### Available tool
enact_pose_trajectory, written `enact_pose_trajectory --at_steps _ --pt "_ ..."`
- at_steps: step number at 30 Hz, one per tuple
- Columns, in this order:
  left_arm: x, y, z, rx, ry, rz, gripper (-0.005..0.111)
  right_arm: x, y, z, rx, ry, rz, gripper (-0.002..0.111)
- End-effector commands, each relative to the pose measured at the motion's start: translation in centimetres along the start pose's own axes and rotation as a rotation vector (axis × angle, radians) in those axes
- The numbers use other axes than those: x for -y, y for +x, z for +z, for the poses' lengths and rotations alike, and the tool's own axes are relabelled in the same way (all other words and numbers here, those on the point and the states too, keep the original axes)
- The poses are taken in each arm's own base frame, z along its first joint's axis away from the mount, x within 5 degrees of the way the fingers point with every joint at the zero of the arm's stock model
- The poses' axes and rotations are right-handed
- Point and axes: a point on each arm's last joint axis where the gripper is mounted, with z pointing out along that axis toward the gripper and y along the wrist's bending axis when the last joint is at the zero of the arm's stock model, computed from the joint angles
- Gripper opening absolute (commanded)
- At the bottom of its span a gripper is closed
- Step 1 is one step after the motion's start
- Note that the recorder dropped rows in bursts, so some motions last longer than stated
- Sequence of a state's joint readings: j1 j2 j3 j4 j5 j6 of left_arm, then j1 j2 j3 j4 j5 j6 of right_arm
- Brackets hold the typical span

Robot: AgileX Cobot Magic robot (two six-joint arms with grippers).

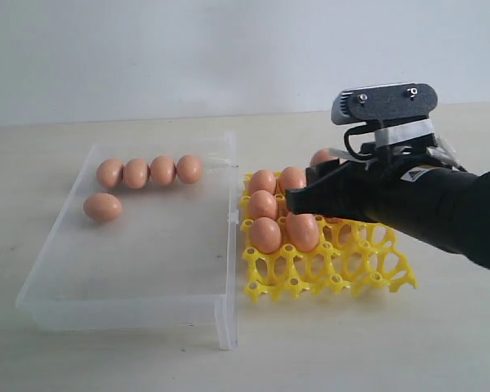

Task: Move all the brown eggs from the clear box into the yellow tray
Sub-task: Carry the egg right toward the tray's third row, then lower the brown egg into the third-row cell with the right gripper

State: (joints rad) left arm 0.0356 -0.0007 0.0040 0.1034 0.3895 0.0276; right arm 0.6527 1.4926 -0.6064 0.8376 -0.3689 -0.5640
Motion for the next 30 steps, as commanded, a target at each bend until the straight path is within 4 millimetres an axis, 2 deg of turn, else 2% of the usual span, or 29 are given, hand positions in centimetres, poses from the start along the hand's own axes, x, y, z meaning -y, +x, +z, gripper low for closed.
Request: enact_pose_trajectory --at_steps 1,11,21,30 --pt "0.0 -0.2 0.0 0.013 0.006 -0.006 0.0 1.4 0.3 0.1 -0.062 0.013 0.022 0.0" --pt "0.0 -0.2 0.0 0.013 0.006 -0.006 0.0 2.9 0.3 0.5 -0.127 0.02 0.061 0.0" --pt "0.0 -0.2 0.0 0.013 0.006 -0.006 0.0 2.7 1.3 4.0 -0.24 0.013 0.069 0.0" --pt "0.0 -0.2 0.0 0.013 0.006 -0.006 0.0 2.9 2.0 5.2 -0.25 0.042 0.063 0.0"
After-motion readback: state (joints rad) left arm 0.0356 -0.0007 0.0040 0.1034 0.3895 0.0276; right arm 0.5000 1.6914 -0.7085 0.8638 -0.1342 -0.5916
